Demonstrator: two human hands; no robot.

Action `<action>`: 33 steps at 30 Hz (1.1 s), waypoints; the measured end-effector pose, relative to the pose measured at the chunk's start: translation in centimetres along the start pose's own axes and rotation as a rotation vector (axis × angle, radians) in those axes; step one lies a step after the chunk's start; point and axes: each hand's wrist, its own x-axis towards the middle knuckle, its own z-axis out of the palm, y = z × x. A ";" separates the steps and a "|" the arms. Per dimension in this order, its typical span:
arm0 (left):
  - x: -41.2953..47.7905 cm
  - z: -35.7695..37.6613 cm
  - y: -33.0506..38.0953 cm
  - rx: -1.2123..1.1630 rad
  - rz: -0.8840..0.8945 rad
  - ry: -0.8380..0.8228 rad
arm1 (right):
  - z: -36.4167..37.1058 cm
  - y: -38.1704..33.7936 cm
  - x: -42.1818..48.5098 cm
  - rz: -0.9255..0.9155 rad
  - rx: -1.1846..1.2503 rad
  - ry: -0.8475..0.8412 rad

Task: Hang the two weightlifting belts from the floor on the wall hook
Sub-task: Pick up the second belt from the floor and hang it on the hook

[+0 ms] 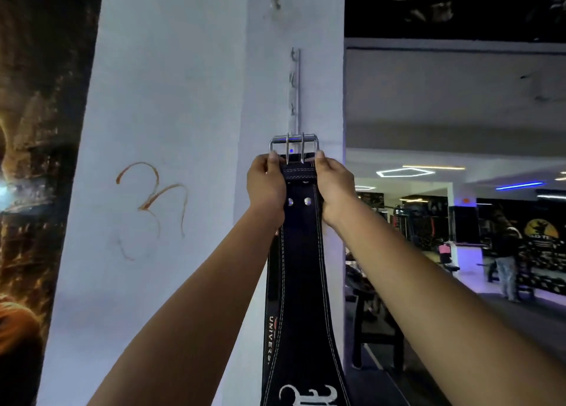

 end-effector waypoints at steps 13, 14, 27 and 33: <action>20.3 6.6 -2.2 0.022 0.099 -0.141 | 5.9 -1.7 19.3 -0.272 -0.061 0.203; 20.6 6.8 -2.0 0.021 0.102 -0.136 | 6.1 -1.7 20.0 -0.277 -0.060 0.219; 24.2 7.6 -3.4 0.049 0.016 -0.072 | 6.8 -0.7 23.0 -0.236 -0.082 0.237; 23.9 7.3 -3.9 0.078 0.050 -0.017 | 6.7 -0.6 21.8 -0.257 -0.118 0.253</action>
